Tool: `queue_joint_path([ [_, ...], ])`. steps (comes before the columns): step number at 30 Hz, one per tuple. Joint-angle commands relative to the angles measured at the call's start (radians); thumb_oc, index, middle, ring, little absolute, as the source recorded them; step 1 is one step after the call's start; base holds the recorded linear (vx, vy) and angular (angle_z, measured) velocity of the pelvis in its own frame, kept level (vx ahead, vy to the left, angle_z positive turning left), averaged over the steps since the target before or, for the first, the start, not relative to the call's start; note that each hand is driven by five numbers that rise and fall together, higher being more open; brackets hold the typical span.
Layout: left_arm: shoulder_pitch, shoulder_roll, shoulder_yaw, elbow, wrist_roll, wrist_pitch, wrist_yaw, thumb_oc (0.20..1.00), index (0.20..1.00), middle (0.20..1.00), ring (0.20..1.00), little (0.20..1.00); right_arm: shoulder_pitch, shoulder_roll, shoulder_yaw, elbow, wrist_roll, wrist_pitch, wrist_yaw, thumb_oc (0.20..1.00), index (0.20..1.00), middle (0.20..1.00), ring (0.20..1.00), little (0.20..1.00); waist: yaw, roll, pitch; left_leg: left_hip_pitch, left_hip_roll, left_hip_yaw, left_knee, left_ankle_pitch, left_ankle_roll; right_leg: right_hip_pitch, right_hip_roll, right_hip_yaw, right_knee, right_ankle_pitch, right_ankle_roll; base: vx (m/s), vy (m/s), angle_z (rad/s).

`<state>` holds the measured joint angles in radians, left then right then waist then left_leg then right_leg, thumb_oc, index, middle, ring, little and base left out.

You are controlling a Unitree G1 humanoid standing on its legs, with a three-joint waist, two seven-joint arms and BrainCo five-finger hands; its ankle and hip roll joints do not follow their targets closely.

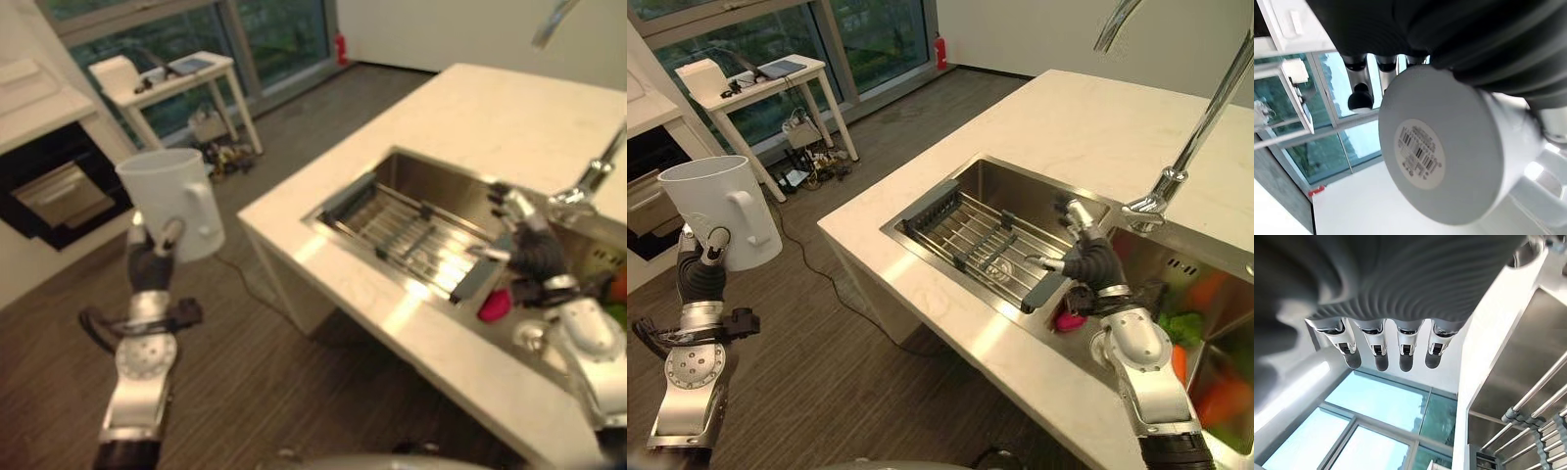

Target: Place the dishes in the dishwasher.

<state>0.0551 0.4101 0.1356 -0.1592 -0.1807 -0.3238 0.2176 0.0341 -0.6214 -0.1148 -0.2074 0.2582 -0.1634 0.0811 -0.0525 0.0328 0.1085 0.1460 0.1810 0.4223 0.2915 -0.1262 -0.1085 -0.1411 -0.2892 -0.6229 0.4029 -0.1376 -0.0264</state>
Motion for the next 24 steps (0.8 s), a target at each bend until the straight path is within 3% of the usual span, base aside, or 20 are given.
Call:
queue_joint_path([
  [1, -0.002, 0.092, 0.053, -0.044, -0.040, -0.081, 0.009, 0.200, 0.200, 0.200, 0.200, 0.200, -0.043, 0.066, -0.016, -0.055, 0.105, -0.040, 0.041, 1.000, 1.000, 1.000, 1.000, 1.000, 0.026, -0.046, -0.022, -0.095, -0.003, -0.064, 0.008, -0.064, 0.038, 0.065, 0.049, 0.200, -0.103, 0.027, 0.121, -0.09, 0.345, 0.92],
  [2, -0.004, 0.091, 0.051, -0.045, -0.037, -0.084, 0.009, 0.200, 0.200, 0.200, 0.200, 0.200, -0.047, 0.075, -0.019, -0.056, 0.161, -0.023, 0.066, 1.000, 1.000, 1.000, 1.000, 1.000, 0.027, -0.046, -0.025, -0.100, -0.014, -0.070, 0.008, -0.091, 0.047, 0.058, 0.038, 0.199, -0.103, 0.040, 0.136, -0.07, 0.390, 0.44],
  [3, -0.010, 0.090, 0.047, -0.041, -0.038, -0.087, 0.005, 0.200, 0.200, 0.200, 0.200, 0.200, -0.065, 0.103, -0.012, -0.062, 0.585, 0.118, 0.187, 1.000, 1.000, 1.000, 1.000, 1.000, 0.034, -0.047, -0.025, -0.103, -0.031, -0.076, 0.008, -0.116, 0.053, 0.051, 0.015, 0.190, -0.103, 0.067, 0.163, -0.06, 0.438, 0.25],
  [4, -0.024, 0.065, 0.027, 0.002, -0.035, -0.129, -0.026, 0.200, 0.200, 0.200, 0.200, 0.200, -0.078, 0.301, 0.039, -0.035, 1.064, 0.333, 0.385, 1.000, 1.000, 1.000, 1.000, 1.000, 0.065, -0.046, -0.019, -0.118, -0.067, -0.113, 0.008, -0.133, 0.063, 0.039, -0.027, 0.172, -0.103, 0.127, 0.182, -0.05, 0.393, 0.42],
  [5, -0.029, 0.063, 0.023, 0.007, -0.037, -0.132, -0.033, 0.200, 0.200, 0.200, 0.200, 0.200, -0.081, 0.343, 0.057, -0.039, 1.080, 0.348, 0.399, 1.000, 1.000, 1.000, 1.000, 1.000, 0.072, -0.047, -0.017, -0.120, -0.075, -0.124, 0.008, -0.138, 0.065, 0.036, -0.037, 0.170, -0.103, 0.143, 0.188, -0.04, 0.326, 0.57],
  [6, -0.035, 0.070, 0.007, 0.003, -0.040, -0.126, -0.025, 0.200, 0.200, 0.200, 0.200, 0.200, -0.087, 0.385, 0.090, -0.054, 1.035, 0.318, 0.383, 1.000, 1.000, 1.000, 1.000, 1.000, 0.084, -0.047, -0.014, -0.124, -0.088, -0.143, 0.008, -0.144, 0.073, 0.033, -0.055, 0.166, -0.103, 0.162, 0.196, -0.03, 0.264, 0.69],
  [7, -0.038, 0.083, -0.004, -0.022, -0.048, -0.101, -0.012, 0.200, 0.200, 0.200, 0.200, 0.200, -0.085, 0.390, 0.124, -0.086, 0.900, 0.213, 0.301, 1.000, 1.000, 1.000, 1.000, 1.000, 0.098, -0.045, -0.010, -0.128, -0.102, -0.160, 0.008, -0.148, 0.080, 0.026, -0.074, 0.159, -0.103, 0.183, 0.205, -0.04, 0.353, 0.76],
  [8, -0.031, 0.093, 0.001, -0.042, -0.054, -0.081, -0.001, 0.200, 0.200, 0.200, 0.200, 0.200, -0.072, 0.377, 0.131, -0.100, 0.616, 0.064, 0.165, 1.000, 1.000, 1.000, 1.000, 1.000, 0.102, -0.044, -0.011, -0.133, -0.119, -0.171, 0.008, -0.152, 0.088, 0.018, -0.090, 0.159, -0.103, 0.210, 0.216, -0.03, 0.410, 0.70],
  [9, -0.018, 0.108, 0.015, -0.058, -0.062, -0.065, 0.017, 0.200, 0.200, 0.200, 0.200, 0.200, -0.055, 0.312, 0.103, -0.102, 0.096, -0.087, -0.058, 1.000, 1.000, 1.000, 1.000, 1.000, 0.098, -0.045, -0.010, -0.138, -0.136, -0.178, 0.008, -0.157, 0.096, 0.010, -0.101, 0.168, -0.103, 0.235, 0.227, 0.00, 0.448, 0.61],
  [10, -0.001, 0.107, 0.041, -0.085, -0.062, -0.038, 0.024, 0.200, 0.200, 0.200, 0.200, 0.200, -0.034, 0.220, 0.057, -0.127, -0.330, -0.121, -0.207, 1.000, 1.000, 1.000, 1.000, 1.000, 0.091, -0.043, -0.008, -0.140, -0.148, -0.182, 0.008, -0.163, 0.106, 0.005, -0.101, 0.182, -0.103, 0.248, 0.230, 0.03, 0.437, 0.39],
  [11, 0.002, 0.110, 0.057, -0.104, -0.057, -0.006, 0.022, 0.200, 0.200, 0.200, 0.200, 0.200, -0.031, 0.148, 0.028, -0.141, -0.285, -0.089, -0.173, 1.000, 1.000, 1.000, 1.000, 1.000, 0.087, -0.044, -0.010, -0.143, -0.160, -0.196, 0.008, -0.168, 0.118, 0.006, -0.095, 0.200, -0.103, 0.254, 0.229, -0.04, 0.359, 0.33],
  [12, -0.018, 0.102, 0.042, -0.106, -0.037, 0.016, 0.013, 0.200, 0.200, 0.200, 0.200, 0.200, -0.049, 0.122, 0.003, -0.127, -0.112, -0.065, -0.133, 1.000, 1.000, 1.000, 1.000, 1.000, 0.083, -0.049, -0.006, -0.162, -0.173, -0.210, 0.008, -0.147, 0.131, -0.003, -0.087, 0.209, -0.103, 0.258, 0.196, -0.04, 0.242, 0.25],
  [13, -0.031, 0.100, 0.028, -0.087, -0.029, 0.008, 0.005, 0.200, 0.200, 0.200, 0.200, 0.200, -0.057, 0.133, 0.009, -0.101, -0.127, -0.077, -0.143, 1.000, 1.000, 1.000, 1.000, 1.000, 0.076, -0.051, -0.006, -0.171, -0.182, -0.238, 0.008, -0.142, 0.136, -0.008, -0.066, 0.245, -0.103, 0.248, 0.184, -0.04, 0.135, 0.42],
  [14, -0.045, 0.097, 0.008, -0.075, -0.024, 0.006, -0.003, 0.200, 0.200, 0.200, 0.200, 0.200, -0.058, 0.130, 0.022, -0.101, -0.154, -0.070, -0.166, 1.000, 1.000, 1.000, 1.000, 1.000, 0.059, -0.048, -0.003, -0.179, -0.190, -0.281, 0.008, -0.134, 0.144, -0.007, -0.006, 0.329, -0.103, 0.202, 0.162, 0.06, 0.100, 0.65],
  [15, -0.056, 0.093, -0.018, -0.083, -0.019, 0.022, -0.002, 0.200, 0.200, 0.200, 0.200, 0.200, -0.046, 0.114, 0.023, -0.138, -0.137, -0.030, -0.150, 1.000, 1.000, 1.000, 1.000, 1.000, 0.028, -0.043, -0.004, -0.193, -0.199, -0.342, 0.008, -0.116, 0.157, 0.012, 0.103, 0.483, -0.103, 0.139, 0.136, 0.03, 0.075, 1.10],
  [17, -0.047, 0.084, -0.027, -0.083, -0.018, 0.004, -0.017, 0.200, 0.200, 0.200, 0.200, 0.200, -0.015, 0.095, 0.000, -0.142, -0.118, -0.039, -0.125, 1.000, 1.000, 1.000, 1.000, 1.000, 0.014, -0.050, -0.012, -0.214, -0.215, -0.385, 0.008, -0.097, 0.166, 0.017, 0.159, 0.563, -0.103, 0.121, 0.127, 0.00, 0.045, 2.08],
  [18, -0.035, 0.071, -0.030, -0.088, -0.006, -0.008, -0.022, 0.200, 0.200, 0.200, 0.200, 0.200, 0.004, 0.089, -0.015, -0.138, -0.093, -0.059, -0.102, 1.000, 1.000, 1.000, 1.000, 1.000, 0.015, -0.056, -0.015, -0.224, -0.227, -0.409, 0.008, -0.095, 0.170, 0.020, 0.172, 0.583, -0.103, 0.110, 0.125, -0.01, 0.003, 1.94],
  [20, -0.022, 0.067, -0.030, -0.095, -0.001, -0.013, -0.012, 0.200, 0.200, 0.200, 0.200, 0.200, 0.005, 0.094, -0.015, -0.137, -0.081, -0.069, -0.084, 1.000, 1.000, 1.000, 1.000, 1.000, 0.024, -0.061, -0.015, -0.233, -0.230, -0.413, 0.008, -0.096, 0.169, 0.016, 0.158, 0.565, -0.103, 0.118, 0.130, -0.03, -0.053, 0.95],
  [24, -0.028, 0.069, -0.028, -0.099, -0.013, 0.004, -0.022, 0.200, 0.200, 0.200, 0.200, 0.200, -0.035, 0.100, 0.014, -0.137, -0.092, -0.042, -0.080, 1.000, 1.000, 1.000, 1.000, 1.000, 0.040, -0.063, -0.014, -0.238, -0.214, -0.405, 0.008, -0.096, 0.165, 0.010, 0.153, 0.552, -0.103, 0.090, 0.136, -0.03, -0.112, -0.29],
])
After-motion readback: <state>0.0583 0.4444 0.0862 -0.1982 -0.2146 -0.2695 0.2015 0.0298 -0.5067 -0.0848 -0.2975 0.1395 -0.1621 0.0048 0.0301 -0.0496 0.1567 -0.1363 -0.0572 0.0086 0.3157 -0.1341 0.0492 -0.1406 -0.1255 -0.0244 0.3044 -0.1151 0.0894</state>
